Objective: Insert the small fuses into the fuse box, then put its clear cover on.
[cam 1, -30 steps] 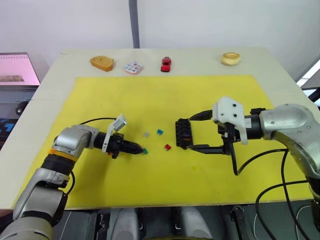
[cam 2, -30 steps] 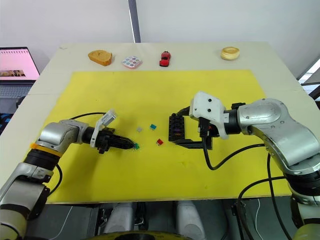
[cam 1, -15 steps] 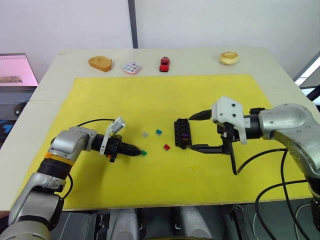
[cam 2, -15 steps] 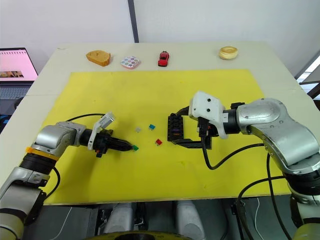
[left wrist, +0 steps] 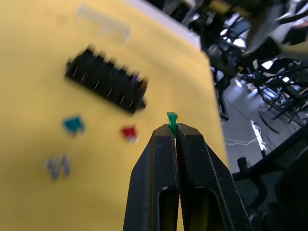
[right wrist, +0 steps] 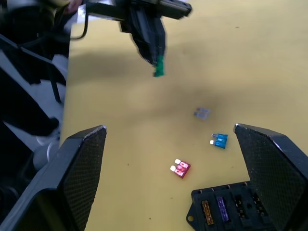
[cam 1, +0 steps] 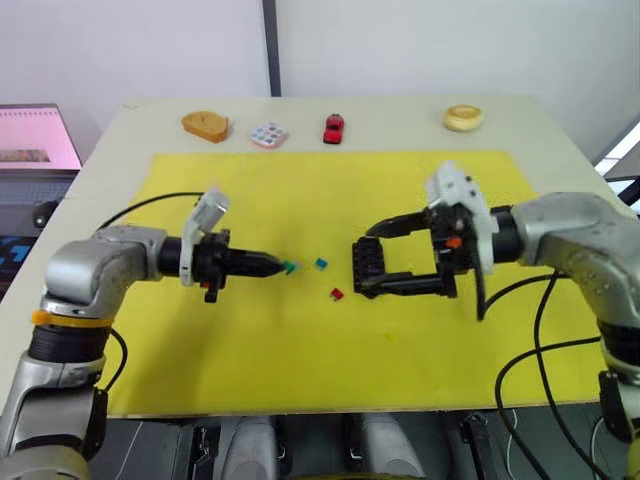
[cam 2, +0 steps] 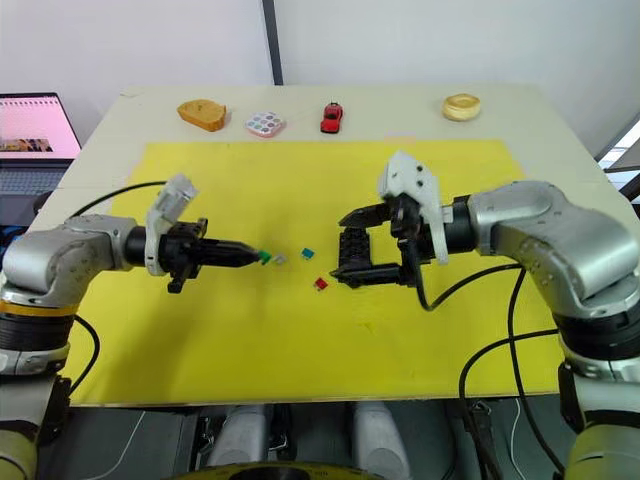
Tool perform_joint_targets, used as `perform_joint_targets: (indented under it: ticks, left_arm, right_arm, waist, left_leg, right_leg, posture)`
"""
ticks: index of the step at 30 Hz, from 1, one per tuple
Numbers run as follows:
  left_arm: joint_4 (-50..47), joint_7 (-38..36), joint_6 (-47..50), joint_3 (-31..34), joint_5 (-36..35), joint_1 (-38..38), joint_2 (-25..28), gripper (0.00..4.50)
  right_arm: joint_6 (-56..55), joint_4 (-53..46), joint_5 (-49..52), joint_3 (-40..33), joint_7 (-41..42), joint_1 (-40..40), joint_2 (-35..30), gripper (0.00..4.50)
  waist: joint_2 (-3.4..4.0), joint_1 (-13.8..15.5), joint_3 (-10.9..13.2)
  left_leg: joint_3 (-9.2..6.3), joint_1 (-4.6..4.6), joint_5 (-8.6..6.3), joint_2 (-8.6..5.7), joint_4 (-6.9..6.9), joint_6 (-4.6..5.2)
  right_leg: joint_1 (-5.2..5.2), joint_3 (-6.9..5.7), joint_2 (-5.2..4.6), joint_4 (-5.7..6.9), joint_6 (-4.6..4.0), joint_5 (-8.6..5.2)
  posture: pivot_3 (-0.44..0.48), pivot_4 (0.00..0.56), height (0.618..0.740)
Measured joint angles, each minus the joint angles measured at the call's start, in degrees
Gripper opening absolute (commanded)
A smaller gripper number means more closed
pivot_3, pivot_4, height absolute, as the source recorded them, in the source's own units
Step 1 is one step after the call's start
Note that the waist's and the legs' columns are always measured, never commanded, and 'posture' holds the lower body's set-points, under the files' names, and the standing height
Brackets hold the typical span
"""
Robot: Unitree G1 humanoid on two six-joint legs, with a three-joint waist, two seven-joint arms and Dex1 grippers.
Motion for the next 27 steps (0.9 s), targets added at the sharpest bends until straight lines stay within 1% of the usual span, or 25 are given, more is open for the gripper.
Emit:
perform_joint_targets:
  ticks: [3,6,7,8,10,14,22,23,24,25,27]
  left_arm:
    - [-4.0,3.0,1.2,0.9,-3.8,-1.8,-2.3,0.01]
    - [-5.4,6.1,2.0,0.9,-6.4,-2.4,-3.6,0.01]
    - [-5.5,6.6,2.1,0.9,-6.8,-2.4,-3.6,0.00]
    - [-5.5,6.9,2.1,0.9,-6.9,-2.4,-3.7,0.00]
    - [-5.4,7.6,2.0,0.8,-6.9,-2.7,-3.8,0.00]
    - [-4.8,8.2,1.0,0.7,-6.9,-3.7,-3.8,0.00]
    - [-3.9,8.4,0.1,0.5,-6.9,-3.7,-4.0,0.00]
    - [-3.9,8.4,-0.2,0.5,-6.9,-3.7,-3.9,0.00]
    - [-3.9,8.4,-0.3,0.5,-6.9,-3.7,-3.9,0.00]
    - [-3.9,8.4,-0.3,0.4,-6.9,-3.7,-3.9,0.00]
    - [-3.9,8.5,-0.4,0.4,-6.9,-3.6,-3.9,0.00]
  right_arm:
    - [5.8,2.9,4.5,-0.7,-1.3,-4.4,2.4,4.50]
    - [9.7,3.7,7.9,-1.9,-2.9,-5.4,3.5,4.50]
    - [10.3,3.7,8.5,-2.0,-3.4,-5.4,4.0,3.93]
    - [10.6,3.7,8.9,-2.0,-3.8,-5.4,4.4,3.71]
    - [10.7,3.7,9.2,-2.0,-4.7,-5.4,5.4,2.77]
    - [11.6,3.8,9.7,-2.0,-6.7,-6.9,6.5,2.77]
    - [12.2,3.8,10.6,-1.9,-8.9,-7.0,8.0,2.77]
    - [12.3,3.8,10.7,-1.9,-9.2,-7.0,8.6,2.25]
    - [12.3,3.8,10.8,-1.8,-9.5,-7.0,9.0,1.99]
    - [12.3,3.8,10.9,-1.8,-9.8,-7.1,9.3,1.42]
    - [12.4,3.8,11.0,-1.8,-10.3,-7.3,9.4,0.56]
  waist:
    - [0.02,-0.1,0.0]
    - [0.01,-0.2,0.0]
    - [0.01,-0.2,0.0]
    - [0.02,-0.3,0.0]
    - [0.01,-0.3,0.0]
    - [0.01,-0.2,0.0]
    - [0.01,-0.2,0.0]
    - [0.01,-0.2,0.0]
    - [0.02,-0.2,0.0]
    - [0.02,-0.2,0.0]
    - [0.01,-0.2,0.0]
  left_leg:
    - [-0.02,0.02,0.00,-0.05,-0.03,0.00]
    - [-0.09,0.02,0.01,-0.03,-0.08,-0.01]
    - [-0.09,0.02,0.01,-0.03,-0.09,-0.02]
    - [-0.09,0.02,0.01,-0.03,-0.09,-0.02]
    - [-0.09,0.03,0.03,-0.03,-0.08,-0.05]
    - [-0.07,0.02,0.03,-0.06,-0.07,-0.05]
    - [-0.06,0.02,0.03,-0.06,-0.08,-0.05]
    - [-0.06,0.02,0.03,-0.06,-0.08,-0.05]
    - [-0.06,0.02,0.03,-0.06,-0.08,-0.05]
    - [-0.06,0.02,0.03,-0.06,-0.08,-0.05]
    - [-0.06,0.02,0.03,-0.06,-0.08,-0.05]
  right_leg:
    - [0.00,-0.01,0.06,0.01,0.03,0.02]
    - [-0.01,-0.04,0.12,0.01,0.06,0.03]
    - [-0.01,-0.04,0.13,0.02,0.07,0.04]
    - [-0.02,-0.04,0.13,0.03,0.07,0.04]
    - [-0.02,-0.05,0.13,0.04,0.07,0.04]
    - [-0.01,-0.04,0.11,0.03,0.08,0.04]
    - [-0.01,-0.04,0.11,0.03,0.08,0.04]
    - [-0.01,-0.04,0.11,0.03,0.08,0.04]
    - [-0.01,-0.05,0.11,0.03,0.08,0.04]
    - [-0.01,-0.04,0.11,0.03,0.08,0.04]
    - [-0.02,-0.05,0.11,0.03,0.08,0.04]
  posture:
    - [0.000,0.150,0.740]
    - [0.000,0.150,0.740]
    - [0.000,0.150,0.740]
    - [0.000,0.150,0.740]
    - [0.000,0.150,0.740]
    - [0.000,0.150,0.740]
    - [0.000,0.150,0.740]
    - [0.000,0.150,0.740]
    - [0.000,0.150,0.740]
    - [0.000,0.150,0.740]
    - [0.000,0.150,0.740]
